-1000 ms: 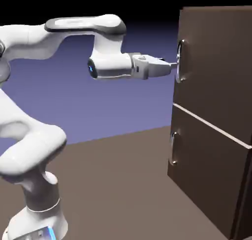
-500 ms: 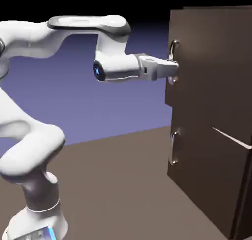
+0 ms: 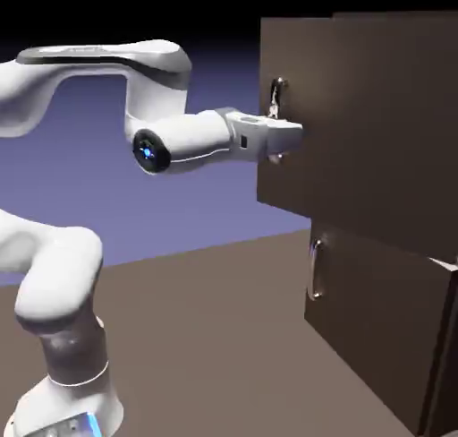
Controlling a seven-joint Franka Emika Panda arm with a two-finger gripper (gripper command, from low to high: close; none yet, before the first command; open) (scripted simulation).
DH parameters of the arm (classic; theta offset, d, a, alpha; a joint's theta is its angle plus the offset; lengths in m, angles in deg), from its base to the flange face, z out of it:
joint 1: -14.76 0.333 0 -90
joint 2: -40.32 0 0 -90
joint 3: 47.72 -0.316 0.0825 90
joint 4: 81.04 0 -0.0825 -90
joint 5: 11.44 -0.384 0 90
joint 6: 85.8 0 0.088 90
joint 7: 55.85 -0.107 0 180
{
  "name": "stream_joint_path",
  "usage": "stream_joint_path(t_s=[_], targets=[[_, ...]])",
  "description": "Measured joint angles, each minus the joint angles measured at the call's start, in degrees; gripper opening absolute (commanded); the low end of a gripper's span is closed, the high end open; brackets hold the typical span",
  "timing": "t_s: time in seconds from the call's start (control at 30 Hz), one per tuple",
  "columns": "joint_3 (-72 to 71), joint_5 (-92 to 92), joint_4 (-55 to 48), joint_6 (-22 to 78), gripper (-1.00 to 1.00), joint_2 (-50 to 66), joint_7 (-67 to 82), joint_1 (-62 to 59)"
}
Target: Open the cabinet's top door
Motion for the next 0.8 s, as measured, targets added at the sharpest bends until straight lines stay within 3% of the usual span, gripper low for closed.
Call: stream_joint_path(t_s=[0.4,0.8], targets=[[24.49,28.07,0.08,24.82,-1.00,-2.43,-4.85,-1.31],[49.41,47.74,-15.60,51.41,-1.00,9.47,-2.67,6.95]])
